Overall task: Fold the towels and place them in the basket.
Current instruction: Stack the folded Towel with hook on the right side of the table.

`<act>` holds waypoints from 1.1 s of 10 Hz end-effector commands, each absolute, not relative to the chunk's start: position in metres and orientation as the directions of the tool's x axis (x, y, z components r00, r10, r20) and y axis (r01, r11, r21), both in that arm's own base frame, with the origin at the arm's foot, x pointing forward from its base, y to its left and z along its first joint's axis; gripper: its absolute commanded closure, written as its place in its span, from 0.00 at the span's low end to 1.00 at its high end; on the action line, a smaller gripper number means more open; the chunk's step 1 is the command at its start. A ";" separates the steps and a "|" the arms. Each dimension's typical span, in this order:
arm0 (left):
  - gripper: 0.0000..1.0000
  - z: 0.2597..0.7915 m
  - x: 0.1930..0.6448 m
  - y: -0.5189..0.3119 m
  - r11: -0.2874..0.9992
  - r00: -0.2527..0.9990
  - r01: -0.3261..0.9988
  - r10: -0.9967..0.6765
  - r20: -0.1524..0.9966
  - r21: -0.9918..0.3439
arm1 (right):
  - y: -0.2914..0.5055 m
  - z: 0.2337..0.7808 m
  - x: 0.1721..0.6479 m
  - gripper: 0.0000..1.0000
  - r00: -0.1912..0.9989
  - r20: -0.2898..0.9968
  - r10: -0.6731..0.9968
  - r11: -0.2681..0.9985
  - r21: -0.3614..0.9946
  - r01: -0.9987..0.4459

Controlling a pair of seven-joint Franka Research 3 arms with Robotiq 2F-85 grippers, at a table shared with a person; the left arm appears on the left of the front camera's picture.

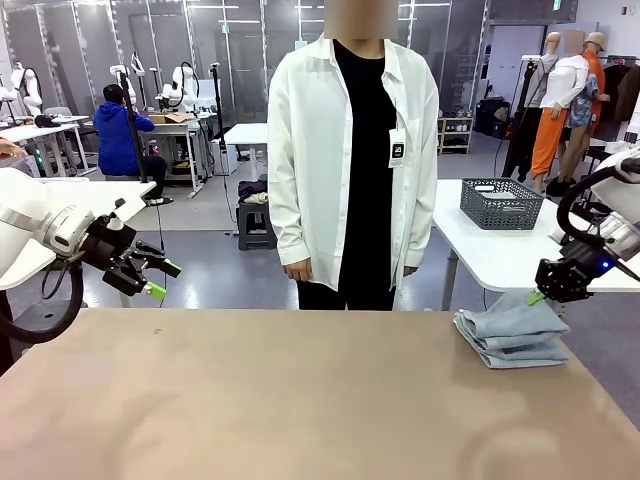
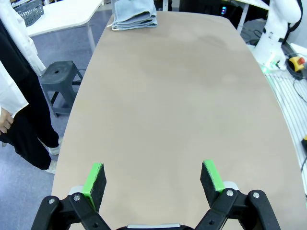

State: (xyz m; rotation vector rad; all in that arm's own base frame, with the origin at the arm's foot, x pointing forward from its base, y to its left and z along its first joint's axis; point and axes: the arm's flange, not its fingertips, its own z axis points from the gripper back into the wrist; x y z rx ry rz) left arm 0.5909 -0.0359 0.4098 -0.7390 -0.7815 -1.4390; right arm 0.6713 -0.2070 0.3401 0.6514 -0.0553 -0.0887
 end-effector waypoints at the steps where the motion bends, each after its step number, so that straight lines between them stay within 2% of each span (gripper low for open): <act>1: 0.00 0.411 0.589 -0.036 0.007 -0.019 1.000 -0.562 0.827 0.028 | -0.211 0.333 0.683 0.95 0.995 -0.002 -0.104 0.780 0.620 0.083; 3: 0.00 0.411 0.589 -0.036 0.007 -0.019 1.000 -0.562 0.827 0.028 | -0.214 0.327 0.684 0.95 0.991 -0.032 -0.129 0.794 0.596 0.123; 4: 0.00 0.411 0.589 -0.036 0.007 -0.019 1.000 -0.562 0.827 0.028 | -0.213 0.325 0.683 0.77 0.991 -0.037 -0.129 0.795 0.593 0.126; 5: 0.00 0.411 0.589 -0.036 0.007 -0.019 1.000 -0.562 0.827 0.028 | -0.212 0.325 0.683 0.75 0.991 -0.036 -0.128 0.797 0.591 0.125; 6: 0.00 0.411 0.589 -0.036 0.007 -0.019 1.000 -0.562 0.827 0.028 | -0.212 0.327 0.681 0.57 0.991 -0.033 -0.129 0.801 0.585 0.124; 7: 0.00 0.411 0.589 -0.036 0.007 -0.019 1.000 -0.562 0.827 0.028 | -0.212 0.331 0.679 0.56 0.990 -0.034 -0.134 0.808 0.574 0.129; 8: 0.00 0.411 0.589 -0.036 0.007 -0.019 1.000 -0.562 0.827 0.028 | -0.214 0.337 0.675 0.37 0.987 -0.051 -0.151 0.831 0.534 0.155; 9: 0.00 0.411 0.589 -0.036 0.007 -0.019 1.000 -0.562 0.827 0.028 | -0.216 0.343 0.671 0.36 0.985 -0.061 -0.161 0.847 0.503 0.170; 10: 0.00 0.411 0.589 -0.036 0.007 -0.019 1.000 -0.562 0.827 0.028 | -0.220 0.351 0.667 0.18 0.982 -0.060 -0.180 0.865 0.466 0.187; 11: 0.00 0.411 0.589 -0.036 0.007 -0.019 1.000 -0.562 0.827 0.028 | -0.224 0.363 0.661 0.16 0.979 -0.052 -0.199 0.881 0.428 0.202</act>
